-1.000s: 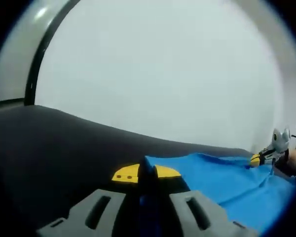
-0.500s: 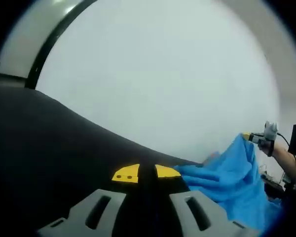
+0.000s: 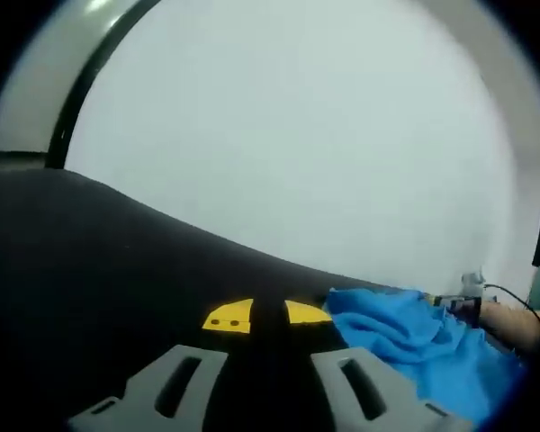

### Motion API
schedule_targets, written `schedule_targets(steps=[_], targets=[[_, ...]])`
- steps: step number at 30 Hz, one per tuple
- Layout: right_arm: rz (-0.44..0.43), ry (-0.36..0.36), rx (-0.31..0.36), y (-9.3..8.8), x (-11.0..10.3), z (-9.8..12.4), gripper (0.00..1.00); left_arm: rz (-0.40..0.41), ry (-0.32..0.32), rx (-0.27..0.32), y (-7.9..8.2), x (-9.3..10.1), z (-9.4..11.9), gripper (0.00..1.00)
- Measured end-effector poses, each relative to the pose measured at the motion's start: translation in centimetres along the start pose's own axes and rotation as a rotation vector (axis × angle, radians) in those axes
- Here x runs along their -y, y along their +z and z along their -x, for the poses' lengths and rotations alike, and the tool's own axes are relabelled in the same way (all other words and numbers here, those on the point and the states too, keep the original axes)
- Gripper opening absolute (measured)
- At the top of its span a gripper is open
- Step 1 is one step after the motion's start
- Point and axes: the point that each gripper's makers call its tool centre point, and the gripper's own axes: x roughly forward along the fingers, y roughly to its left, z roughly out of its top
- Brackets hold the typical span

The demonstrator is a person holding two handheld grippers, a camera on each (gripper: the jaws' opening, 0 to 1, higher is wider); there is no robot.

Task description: Spread out the cloth and fold it

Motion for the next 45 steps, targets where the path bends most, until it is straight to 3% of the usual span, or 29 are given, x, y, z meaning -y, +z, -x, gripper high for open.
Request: schedule_targets(steps=[1, 4, 6, 8, 9, 11, 13, 15, 17, 19, 22, 23, 24, 25, 26, 27, 29, 30, 31, 33, 35, 37, 39, 45], targets=[[-0.053, 0.018, 0.014, -0.1, 0.0, 0.4, 0.0, 0.024, 0.003, -0.036, -0.5, 0.1, -0.1, 0.14], [-0.02, 0.041, 0.018, 0.3, 0.7, -0.1, 0.0, 0.036, -0.005, -0.085, -0.3, 1.1, -0.8, 0.16], [0.044, 0.044, 0.015, 0.4, 0.8, -0.5, 0.0, 0.015, -0.015, -0.053, 1.1, 2.7, -1.6, 0.17], [0.024, 0.035, 0.062, 0.4, 0.7, -0.6, 0.0, 0.088, -0.053, -0.003, 2.7, 5.4, -2.9, 0.19], [0.047, 0.025, 0.074, 0.6, 0.7, -0.4, 0.0, 0.13, -0.043, -0.018, 2.4, 6.0, -3.7, 0.24], [0.2, 0.024, 0.072, 0.2, 0.0, 0.0, 0.0, 0.18, -0.062, -0.145, 0.1, 7.6, -5.1, 0.35], [0.138, 0.023, 0.077, 0.4, 0.2, -0.2, 0.0, 0.178, -0.047, -0.257, -2.3, 8.3, -5.9, 0.37], [0.149, 0.036, 0.081, 0.6, 0.4, -0.4, 0.0, 0.142, -0.03, -0.258, -2.9, 8.9, -5.8, 0.37], [0.146, 0.041, 0.084, 0.6, 0.2, -0.4, 0.0, 0.046, -0.012, -0.304, -3.4, 9.2, -5.0, 0.39], [0.149, 0.042, 0.089, 0.7, 0.1, -0.2, 0.0, -0.011, 0.029, -0.297, -3.3, 8.9, -4.3, 0.39], [0.161, 0.04, 0.089, 0.7, 0.2, -0.5, 0.0, 0.042, 0.024, -0.295, -3.0, 9.1, -5.0, 0.39], [0.16, 0.041, 0.09, 0.8, 0.2, -0.6, 0.0, 0.051, 0.024, -0.295, -3.2, 9.2, -5.4, 0.36], [0.159, 0.041, 0.091, 0.8, 0.2, -0.5, 0.0, 0.054, 0.033, -0.299, -3.3, 8.9, -6.0, 0.26], [0.161, 0.042, 0.093, 0.8, 0.2, -0.5, 0.0, 0.018, 0.075, -0.331, -3.8, 8.2, -6.2, 0.12], [0.162, 0.043, 0.094, 0.8, 0.2, -0.5, 0.0, -0.049, 0.116, -0.341, -3.7, 7.2, -6.4, 0.05], [0.161, 0.042, 0.097, 0.6, 0.0, 0.0, 0.0, -0.115, 0.149, -0.33, -2.6, 6.4, -6.9, 0.04], [0.167, 0.038, 0.098, 0.6, -0.1, 0.0, 0.0, -0.14, 0.182, -0.208, 2.1, 5.7, -8.1, 0.02], [0.189, 0.043, 0.103, 0.7, -0.2, 0.0, 0.0, -0.153, 0.189, -0.145, 5.4, 5.9, -8.6, 0.02], [0.189, 0.048, 0.103, 0.8, -0.1, -0.3, 0.0, -0.194, 0.201, -0.109, 7.7, 6.0, -8.7, 0.02], [0.186, 0.061, 0.11, 1.1, -0.2, -0.5, 0.0, -0.274, 0.22, -0.087, 10.9, 6.3, -9.0, 0.02], [0.198, 0.085, 0.124, 1.3, -0.7, -0.5, 0.0, -0.325, 0.23, -0.078, 13.0, 6.5, -9.6, 0.02], [0.201, 0.08, 0.129, 1.3, -0.7, -0.4, 0.0, -0.313, 0.229, -0.064, 13.7, 6.4, -10.4, 0.02], [0.175, 0.069, 0.146, 1.6, -0.2, -0.4, 0.0, -0.304, 0.245, -0.056, 13.2, 5.4, -11.4, 0.02], [0.055, 0.06, 0.155, 1.8, 0.8, -0.7, 0.0, -0.232, 0.308, -0.122, 7.8, 0.6, -13.7, 0.02]])
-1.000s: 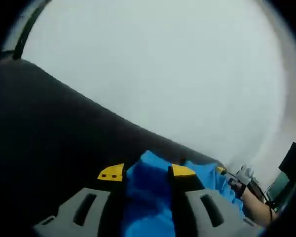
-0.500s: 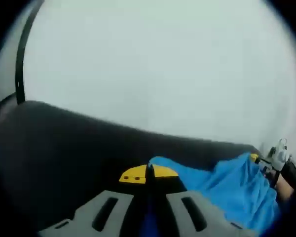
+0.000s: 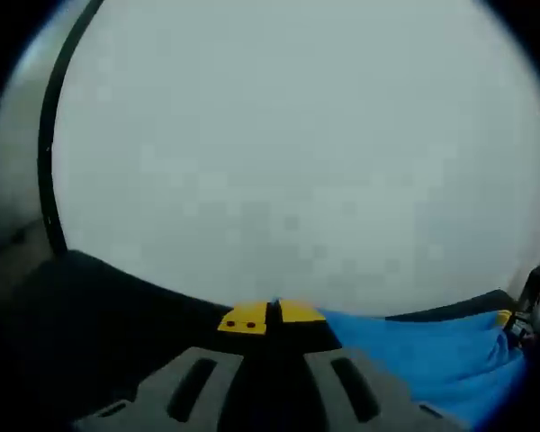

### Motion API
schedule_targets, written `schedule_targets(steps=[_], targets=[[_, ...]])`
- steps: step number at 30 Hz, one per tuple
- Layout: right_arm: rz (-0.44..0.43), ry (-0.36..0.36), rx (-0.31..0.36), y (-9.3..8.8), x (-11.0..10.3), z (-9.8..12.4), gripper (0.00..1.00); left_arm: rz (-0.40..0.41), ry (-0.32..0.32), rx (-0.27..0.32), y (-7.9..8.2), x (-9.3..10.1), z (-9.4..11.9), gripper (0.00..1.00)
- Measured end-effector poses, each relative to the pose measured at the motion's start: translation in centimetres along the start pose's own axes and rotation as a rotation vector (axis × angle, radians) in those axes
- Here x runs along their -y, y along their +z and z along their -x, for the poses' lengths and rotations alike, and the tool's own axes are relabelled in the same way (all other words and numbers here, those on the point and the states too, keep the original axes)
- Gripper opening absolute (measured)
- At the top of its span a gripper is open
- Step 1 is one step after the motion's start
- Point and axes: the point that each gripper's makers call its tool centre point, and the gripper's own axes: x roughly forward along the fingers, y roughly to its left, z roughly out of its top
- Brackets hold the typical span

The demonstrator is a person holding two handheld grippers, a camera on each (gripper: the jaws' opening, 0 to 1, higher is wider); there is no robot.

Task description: Spread out the cloth and fold it

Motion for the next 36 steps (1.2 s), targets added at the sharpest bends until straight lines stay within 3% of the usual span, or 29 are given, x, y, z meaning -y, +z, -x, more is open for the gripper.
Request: schedule_targets(steps=[4, 6, 7, 9, 11, 13, 15, 17, 19, 21, 22, 23, 24, 25, 26, 28, 30, 33, 34, 36], targets=[[-0.089, 0.009, 0.028, 0.4, 0.1, 0.2, 0.12, 0.073, 0.036, -0.012, -2.8, -2.0, -1.3, 0.02], [-0.147, 0.021, 0.076, 1.1, 0.2, 0.5, 0.14, 0.101, 0.032, -0.022, -4.2, -2.3, -1.7, 0.03], [-0.156, 0.018, 0.079, 1.2, 0.3, 0.6, 0.16, 0.143, 0.023, -0.049, -5.4, -2.1, -1.9, 0.04], [-0.173, -0.015, 0.068, 0.9, 0.8, 0.8, 0.18, 0.191, -0.03, -0.132, -8.1, -1.3, -2.0, 0.18], [-0.198, -0.034, 0.075, 1.1, 1.2, 0.9, 0.19, 0.257, -0.109, -0.086, -7.9, -0.4, -1.3, 0.24], [-0.314, -0.028, 0.148, 2.1, 1.7, 1.4, 0.24, 0.376, -0.121, -0.016, -7.0, -1.1, -0.2, 0.23], [-0.391, -0.026, 0.177, 2.4, 2.2, 1.8, 0.28, 0.444, -0.133, 0.036, -6.4, -1.9, 1.1, 0.22], [-0.338, -0.013, 0.16, 2.2, 1.6, 1.7, 0.29, 0.374, -0.119, 0.04, -6.9, -2.6, 2.5, 0.22], [-0.227, 0.009, 0.09, 1.1, 0.6, 1.3, 0.27, 0.239, -0.144, 0.034, -7.9, -2.3, 3.9, 0.21], [-0.104, -0.019, 0.003, -0.2, 0.4, 0.8, 0.26, 0.167, -0.176, 0.087, -8.3, -1.8, 5.1, 0.21], [-0.053, -0.016, -0.011, -0.3, 0.4, 0.6, 0.26, 0.152, -0.204, 0.135, -7.8, -1.4, 5.6, 0.2], [-0.093, -0.043, 0.022, 0.2, 1.0, 0.7, 0.27, 0.127, -0.227, 0.19, -6.9, -0.9, 6.3, 0.2], [-0.204, -0.096, 0.073, 0.9, 2.4, 1.2, 0.28, 0.133, -0.247, 0.256, -5.9, -0.5, 7.0, 0.2], [-0.306, -0.078, 0.136, 1.8, 3.1, 1.7, 0.32, 0.151, -0.234, 0.294, -5.5, -0.5, 7.3, 0.2], [-0.392, -0.052, 0.207, 2.8, 3.3, 2.1, 0.35, 0.108, -0.224, 0.313, -5.3, -0.5, 7.5, 0.2], [-0.388, 0.001, 0.228, 3.3, 2.5, 2.8, 0.38, 0.034, -0.22, 0.299, -5.7, -0.3, 7.4, 0.2], [-0.294, -0.017, 0.196, 2.9, 2.2, 3.0, 0.35, 0.032, -0.224, 0.282, -5.9, 0.2, 7.0, 0.2], [-0.296, -0.06, 0.186, 2.7, 3.1, 2.6, 0.35, 0.003, -0.223, 0.299, -5.5, 0.3, 7.0, 0.18], [-0.334, -0.101, 0.153, 2.1, 3.8, 2.5, 0.36, 0.014, -0.223, 0.302, -5.4, 0.2, 7.1, 0.18], [-0.301, -0.152, 0.056, 1.4, 4.0, 2.5, 0.34, 0.029, -0.237, 0.318, -5.2, 0.2, 7.3, 0.18]])
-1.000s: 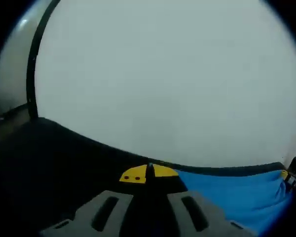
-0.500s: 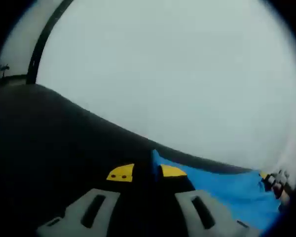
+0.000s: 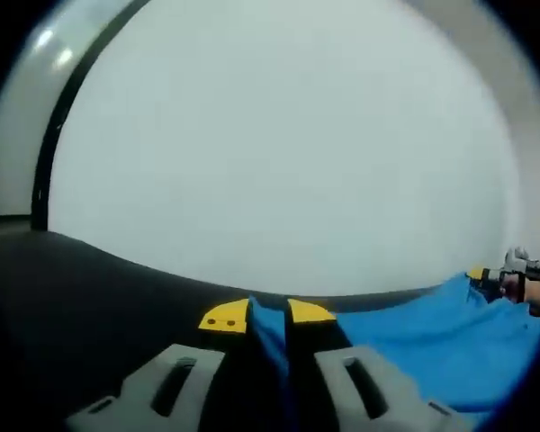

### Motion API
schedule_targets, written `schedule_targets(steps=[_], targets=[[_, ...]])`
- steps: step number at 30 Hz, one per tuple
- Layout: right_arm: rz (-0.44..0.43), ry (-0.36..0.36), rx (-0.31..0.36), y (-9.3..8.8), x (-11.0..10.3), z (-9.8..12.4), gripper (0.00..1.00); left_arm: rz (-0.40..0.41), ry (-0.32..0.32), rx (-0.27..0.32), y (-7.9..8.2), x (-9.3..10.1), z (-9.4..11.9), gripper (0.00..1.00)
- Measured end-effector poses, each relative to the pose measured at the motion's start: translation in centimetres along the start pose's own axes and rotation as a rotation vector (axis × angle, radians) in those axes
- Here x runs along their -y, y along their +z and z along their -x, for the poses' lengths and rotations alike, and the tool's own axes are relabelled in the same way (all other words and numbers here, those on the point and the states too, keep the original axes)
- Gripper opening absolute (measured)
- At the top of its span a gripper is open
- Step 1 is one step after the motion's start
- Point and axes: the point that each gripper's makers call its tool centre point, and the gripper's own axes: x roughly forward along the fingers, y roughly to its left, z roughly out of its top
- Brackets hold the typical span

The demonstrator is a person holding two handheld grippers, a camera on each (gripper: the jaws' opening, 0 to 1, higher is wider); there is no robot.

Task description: Spread out the cloth and fold it

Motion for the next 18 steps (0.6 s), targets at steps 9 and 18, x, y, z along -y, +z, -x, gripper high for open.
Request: schedule_targets(steps=[9, 18], targets=[[0.074, 0.21, 0.145, 8.3, -6.9, 2.3, 0.19, 0.024, -0.006, 0.006, 0.1, 0.1, -0.1, 0.15], [0.528, 0.217, -0.31, -5.3, -8.9, 0.5, 0.21, -0.013, -0.025, -0.001, -0.2, 0.7, 0.0, 0.15]])
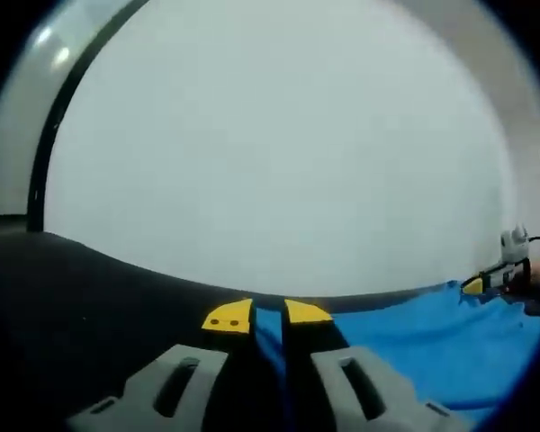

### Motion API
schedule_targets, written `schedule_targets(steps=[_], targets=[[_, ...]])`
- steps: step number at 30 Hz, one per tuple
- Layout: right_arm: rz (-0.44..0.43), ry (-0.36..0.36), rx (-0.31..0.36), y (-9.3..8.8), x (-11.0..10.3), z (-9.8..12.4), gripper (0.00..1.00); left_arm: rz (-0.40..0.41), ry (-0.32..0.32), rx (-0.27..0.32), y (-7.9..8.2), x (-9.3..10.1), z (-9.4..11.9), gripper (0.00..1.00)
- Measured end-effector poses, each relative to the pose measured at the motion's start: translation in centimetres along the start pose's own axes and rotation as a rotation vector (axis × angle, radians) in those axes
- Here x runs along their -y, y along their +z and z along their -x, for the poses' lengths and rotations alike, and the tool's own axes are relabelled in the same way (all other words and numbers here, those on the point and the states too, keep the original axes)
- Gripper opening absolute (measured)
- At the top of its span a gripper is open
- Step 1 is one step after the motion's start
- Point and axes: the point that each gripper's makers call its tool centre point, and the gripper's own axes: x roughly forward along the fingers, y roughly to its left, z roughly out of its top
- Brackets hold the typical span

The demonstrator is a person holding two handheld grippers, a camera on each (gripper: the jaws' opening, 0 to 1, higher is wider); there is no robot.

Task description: Spread out the cloth and fold it

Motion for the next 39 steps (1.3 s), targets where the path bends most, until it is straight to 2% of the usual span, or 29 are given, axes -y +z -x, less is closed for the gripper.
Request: schedule_targets(steps=[2, 3, 4, 5, 6, 10, 12, 14, 15, 16, 17, 18, 20, 21, 23, 24, 25, 27, 28, 29, 30, 32, 33, 35, 36, 37, 39], targets=[[0.069, -0.033, -0.058, -1.1, 0.4, -0.9, 0.19, 0.006, -0.001, 0.005, 0.1, 0.0, 0.1, 0.15], [0.176, -0.032, -0.056, -1.1, 0.3, -1.3, 0.16, 0.006, -0.001, 0.006, 0.1, -0.1, 0.1, 0.15], [0.194, -0.042, -0.027, -0.3, 0.5, -1.5, 0.09, 0.009, -0.002, 0.007, 0.1, -0.1, 0.1, 0.15], [0.198, -0.069, -0.046, -0.3, 1.1, -1.4, 0.0, 0.011, -0.008, 0.01, 0.1, 0.0, 0.2, 0.15], [0.201, -0.071, -0.048, 0.0, 1.3, -1.6, 0.0, 0.013, -0.013, 0.014, 0.2, 0.0, 0.2, 0.15], [0.229, -0.15, 0.059, 3.2, 4.2, -1.5, 0.0, 0.01, -0.024, 0.011, 0.1, 0.1, 0.1, 0.15], [0.233, -0.154, 0.054, 4.0, 5.1, -1.7, 0.0, -0.005, -0.028, 0.004, -0.1, 0.3, -0.1, 0.15], [0.273, -0.174, 0.066, 5.1, 5.9, -1.9, 0.0, -0.017, -0.032, -0.002, -0.2, 0.5, -0.1, 0.15], [0.285, -0.195, 0.089, 6.0, 6.3, -1.9, 0.0, -0.016, -0.032, 0.0, -0.2, 0.5, -0.2, 0.15], [0.287, -0.205, 0.128, 7.1, 6.6, -1.8, 0.0, -0.017, -0.032, -0.001, -0.2, 0.5, -0.2, 0.15], [0.255, -0.206, 0.139, 7.5, 6.7, -1.9, 0.0, -0.018, -0.032, -0.002, -0.2, 0.4, -0.2, 0.15], [0.213, -0.204, 0.148, 7.4, 6.6, -2.3, 0.0, -0.017, -0.029, 0.001, -0.2, 0.4, -0.3, 0.15], [0.254, -0.202, 0.106, 5.8, 6.2, -3.2, 0.0, -0.027, -0.014, -0.012, -0.5, 0.2, -0.5, 0.15], [0.279, -0.206, 0.054, 4.2, 6.2, -3.9, 0.0, -0.034, -0.014, -0.014, -0.6, 0.2, -0.6, 0.15], [0.276, -0.195, -0.045, 0.4, 6.2, -5.1, 0.0, -0.043, -0.008, -0.016, -0.7, 0.1, -0.6, 0.15], [0.237, -0.198, -0.053, -1.0, 6.4, -5.4, 0.01, -0.045, -0.003, -0.018, -0.7, 0.0, -0.6, 0.15], [0.135, -0.2, 0.06, 0.1, 6.4, -5.4, 0.01, -0.048, 0.002, -0.02, -0.8, -0.1, -0.6, 0.15], [-0.094, -0.216, 0.092, 0.3, 7.8, -4.6, 0.09, -0.035, 0.008, -0.012, -0.6, -0.5, -0.5, 0.15], [-0.171, -0.229, 0.12, 0.8, 8.9, -3.8, 0.14, -0.02, 0.014, -0.006, -0.5, -0.8, -0.4, 0.15], [-0.208, -0.237, 0.147, 1.5, 9.3, -3.3, 0.2, 0.003, 0.019, 0.006, -0.3, -1.0, -0.3, 0.15], [-0.307, -0.249, 0.22, 2.8, 10.6, -2.1, 0.22, 0.058, 0.02, 0.033, 0.2, -1.4, -0.2, 0.15], [-0.421, -0.265, 0.293, 3.8, 11.6, 0.8, 0.17, 0.089, 0.03, 0.047, 0.5, -2.0, 0.1, 0.16], [-0.428, -0.259, 0.3, 4.4, 12.8, 0.7, 0.17, 0.094, 0.033, 0.049, 0.6, -2.1, 0.1, 0.16], [-0.426, -0.242, 0.287, 4.7, 13.7, 2.4, 0.17, 0.091, 0.029, 0.051, 0.6, -1.9, 0.1, 0.16], [-0.405, -0.205, 0.241, 4.2, 13.0, 3.1, 0.17, 0.084, 0.025, 0.049, 0.6, -1.8, 0.1, 0.16], [-0.382, -0.188, 0.212, 3.2, 11.1, 4.8, 0.17, 0.068, 0.017, 0.045, 0.5, -1.5, 0.1, 0.16], [-0.356, -0.16, 0.199, 3.0, 9.8, 7.1, 0.18, 0.066, 0.0, 0.045, 0.5, -1.2, 0.2, 0.17]])
